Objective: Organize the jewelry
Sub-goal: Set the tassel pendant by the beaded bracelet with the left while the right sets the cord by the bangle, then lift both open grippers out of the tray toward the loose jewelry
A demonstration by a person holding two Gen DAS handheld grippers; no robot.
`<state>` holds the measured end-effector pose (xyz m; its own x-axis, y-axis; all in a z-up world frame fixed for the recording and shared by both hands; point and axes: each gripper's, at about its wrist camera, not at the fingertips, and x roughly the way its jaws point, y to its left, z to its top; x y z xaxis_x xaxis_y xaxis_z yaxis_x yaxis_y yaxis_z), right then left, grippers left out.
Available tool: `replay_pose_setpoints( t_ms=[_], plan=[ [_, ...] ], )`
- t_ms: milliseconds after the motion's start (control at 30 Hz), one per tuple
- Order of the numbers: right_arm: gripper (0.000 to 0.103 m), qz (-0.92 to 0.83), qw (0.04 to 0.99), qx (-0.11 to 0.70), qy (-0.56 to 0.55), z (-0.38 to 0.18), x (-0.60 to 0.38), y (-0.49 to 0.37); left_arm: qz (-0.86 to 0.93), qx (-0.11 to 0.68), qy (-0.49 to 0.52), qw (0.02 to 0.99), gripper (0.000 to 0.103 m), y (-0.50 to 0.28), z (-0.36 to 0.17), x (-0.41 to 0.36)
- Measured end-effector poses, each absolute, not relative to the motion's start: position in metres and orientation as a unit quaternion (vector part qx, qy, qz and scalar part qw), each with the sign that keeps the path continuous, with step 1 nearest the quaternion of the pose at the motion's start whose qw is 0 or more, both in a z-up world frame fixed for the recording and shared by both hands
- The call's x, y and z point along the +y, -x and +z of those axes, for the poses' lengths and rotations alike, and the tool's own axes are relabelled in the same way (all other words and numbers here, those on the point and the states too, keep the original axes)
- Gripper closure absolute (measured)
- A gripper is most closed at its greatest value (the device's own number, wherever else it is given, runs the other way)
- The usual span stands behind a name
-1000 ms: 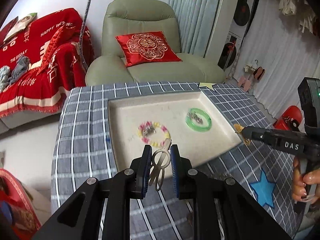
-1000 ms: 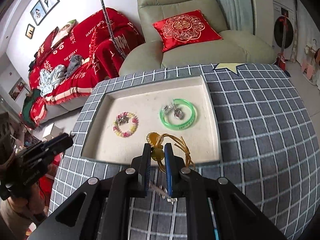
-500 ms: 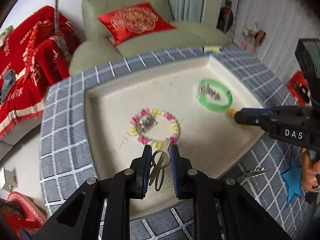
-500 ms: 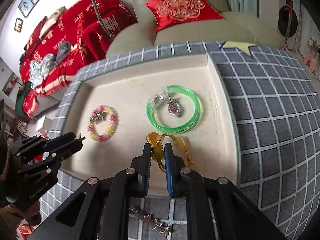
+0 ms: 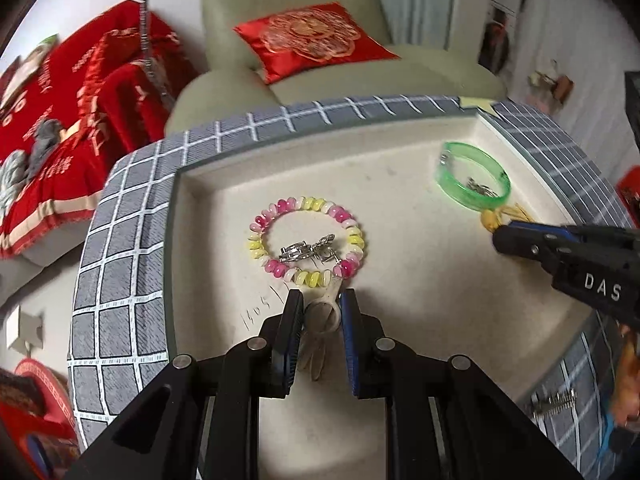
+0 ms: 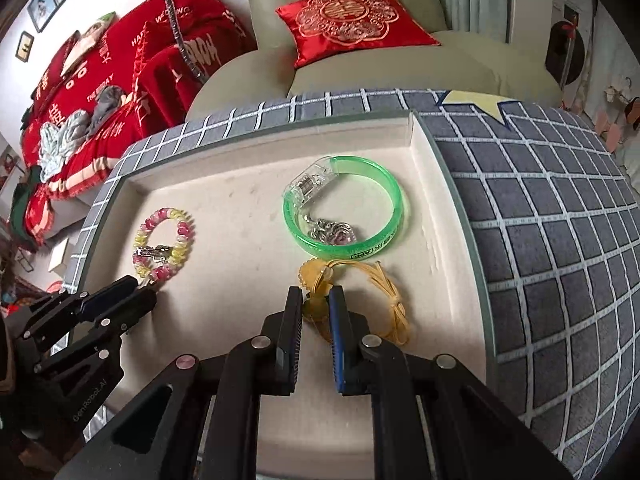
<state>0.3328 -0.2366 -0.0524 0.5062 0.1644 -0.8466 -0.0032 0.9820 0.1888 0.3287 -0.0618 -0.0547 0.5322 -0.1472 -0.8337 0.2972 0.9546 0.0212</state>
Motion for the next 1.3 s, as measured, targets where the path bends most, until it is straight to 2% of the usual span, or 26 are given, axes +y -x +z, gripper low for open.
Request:
replay_pose_setpoints(
  t_ms=[200,233,267,333,733,1200,1267,1300],
  plan=[
    [0.085,0.040,0.866,0.494,-0.072,-0.050,-0.235,-0.328,-0.115,0.451,-0.086,0.881,0.068,-0.326,-0.056,-0.065],
    [0.075,0.039,0.866,0.494,-0.075,-0.050,-0.236,-0.327,-0.114,0.450,-0.086,0.882,0.067,-0.325,-0.056,-0.065],
    [0.056,0.037,0.866,0.491,-0.081,-0.048,-0.237,-0.326,-0.112,0.449,-0.085,0.883,0.068,-0.325,-0.056,-0.065],
    [0.038,0.042,0.871,0.481,-0.094,-0.043,-0.240,-0.322,-0.112,0.450,-0.081,0.882,0.067,-0.325,-0.056,-0.065],
    [0.037,0.031,0.883,0.444,-0.149,-0.009,-0.255,-0.273,-0.102,0.449,-0.063,0.885,0.067,-0.321,-0.055,-0.058],
    [0.037,0.028,0.880,0.442,-0.174,-0.006,-0.264,-0.234,-0.112,0.425,-0.040,0.897,0.067,-0.312,-0.033,-0.055],
    [0.037,0.030,0.878,0.443,-0.176,-0.008,-0.264,-0.232,-0.112,0.420,-0.037,0.900,0.019,-0.311,-0.028,-0.054],
    [0.037,0.032,0.877,0.445,-0.177,-0.009,-0.263,-0.231,-0.101,0.409,-0.037,0.906,0.000,-0.309,-0.024,-0.053]
  ],
)
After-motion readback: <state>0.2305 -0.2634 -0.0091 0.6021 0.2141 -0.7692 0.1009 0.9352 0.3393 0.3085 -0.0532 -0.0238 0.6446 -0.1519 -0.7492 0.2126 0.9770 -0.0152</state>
